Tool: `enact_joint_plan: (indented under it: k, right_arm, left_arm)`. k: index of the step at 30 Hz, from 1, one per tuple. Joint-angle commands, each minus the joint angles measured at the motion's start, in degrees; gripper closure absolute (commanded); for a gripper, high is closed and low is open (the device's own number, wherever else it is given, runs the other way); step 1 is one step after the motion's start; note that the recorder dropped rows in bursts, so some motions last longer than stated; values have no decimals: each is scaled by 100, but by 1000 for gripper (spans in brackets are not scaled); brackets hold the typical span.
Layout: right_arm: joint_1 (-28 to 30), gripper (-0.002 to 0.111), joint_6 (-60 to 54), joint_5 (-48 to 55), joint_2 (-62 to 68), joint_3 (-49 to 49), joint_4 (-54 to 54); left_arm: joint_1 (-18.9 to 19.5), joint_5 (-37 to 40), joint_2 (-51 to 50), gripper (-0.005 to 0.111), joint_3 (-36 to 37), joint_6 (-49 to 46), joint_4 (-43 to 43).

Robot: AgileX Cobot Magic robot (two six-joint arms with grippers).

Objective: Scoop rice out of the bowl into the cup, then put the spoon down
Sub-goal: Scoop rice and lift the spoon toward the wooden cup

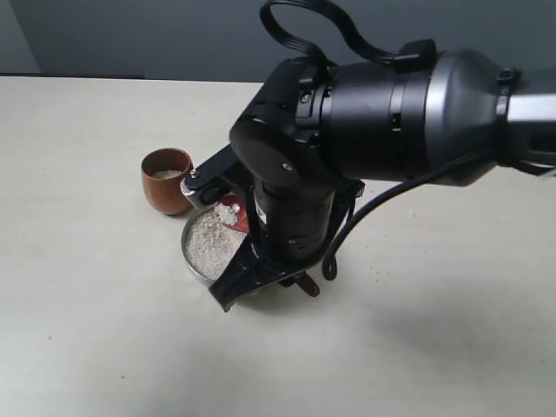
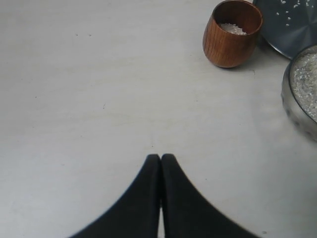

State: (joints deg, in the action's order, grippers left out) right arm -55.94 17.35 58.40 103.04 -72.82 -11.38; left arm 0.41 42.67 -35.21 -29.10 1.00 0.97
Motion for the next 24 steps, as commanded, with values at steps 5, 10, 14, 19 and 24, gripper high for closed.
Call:
enact_joint_plan:
  k: [5,10,14,19,24]
  right_arm:
    - [273,109,-273,97,-116,-23,198]
    - [284,109,-273,-133,-116,-23,186]
    - [284,109,-273,-245,-116,-23,174]
    - [284,109,-273,-400,-116,-23,186]
    - [422,109,-273,-753,-116,-23,520]
  left_arm:
    - [7,-72,52,106,-36,31,-50]
    - [7,-72,52,106,-36,31,-50]
    - [7,-72,52,106,-36,31,-50]
    - [7,-72,52,106,-36,31,-50]
    - [7,-72,52,106,-36,31,-50]
